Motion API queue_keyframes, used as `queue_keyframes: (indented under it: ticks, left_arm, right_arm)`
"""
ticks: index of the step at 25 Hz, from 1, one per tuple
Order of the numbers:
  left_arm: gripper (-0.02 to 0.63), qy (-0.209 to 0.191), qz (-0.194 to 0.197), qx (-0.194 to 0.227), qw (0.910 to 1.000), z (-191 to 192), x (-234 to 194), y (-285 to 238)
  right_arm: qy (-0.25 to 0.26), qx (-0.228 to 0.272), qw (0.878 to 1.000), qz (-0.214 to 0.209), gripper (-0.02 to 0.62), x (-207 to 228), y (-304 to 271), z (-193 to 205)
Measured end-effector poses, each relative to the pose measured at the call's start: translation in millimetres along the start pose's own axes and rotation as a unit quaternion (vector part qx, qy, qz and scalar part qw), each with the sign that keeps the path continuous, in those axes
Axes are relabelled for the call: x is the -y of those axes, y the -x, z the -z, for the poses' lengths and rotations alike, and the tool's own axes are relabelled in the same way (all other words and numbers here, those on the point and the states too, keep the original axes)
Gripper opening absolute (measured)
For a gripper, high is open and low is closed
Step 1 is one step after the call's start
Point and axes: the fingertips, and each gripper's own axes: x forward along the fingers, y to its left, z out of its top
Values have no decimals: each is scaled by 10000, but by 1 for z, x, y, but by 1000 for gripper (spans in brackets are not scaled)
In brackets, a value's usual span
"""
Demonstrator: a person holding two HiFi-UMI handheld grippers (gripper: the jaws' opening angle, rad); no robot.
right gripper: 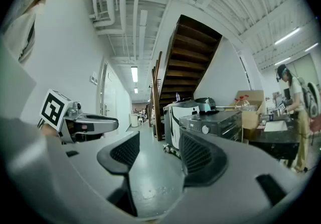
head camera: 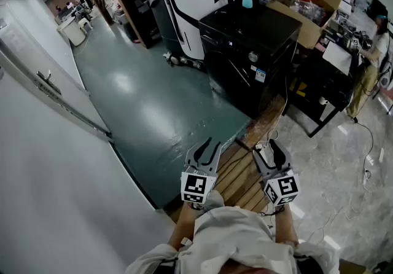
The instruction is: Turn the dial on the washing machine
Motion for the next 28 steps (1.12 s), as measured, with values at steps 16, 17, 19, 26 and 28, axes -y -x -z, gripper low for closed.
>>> queue_keyframes:
  ticks: [16, 17, 19, 26, 28]
  left_arm:
    - [120, 7, -264, -189, 9995, 4, 22, -3]
    - [120, 14, -267, -197, 9994, 3, 18, -8]
    - [120, 5, -261, -224, 9994, 0, 9, -18]
    - [120, -23, -113, -266, 9996, -17, -36, -58]
    - [120, 5, -72, -268, 9996, -19, -50, -69]
  right_arm:
    - [-192, -39, 9992, -341, 270, 9, 6, 5]
    - [-201, -61, 9992, -335, 268, 11, 0, 3]
    - [-212, -103, 9992, -310, 268, 16, -13, -2]
    - [-179, -211, 9993, -255, 262, 22, -73, -27]
    - [-179, -249, 9993, -224, 261, 23, -91, -32]
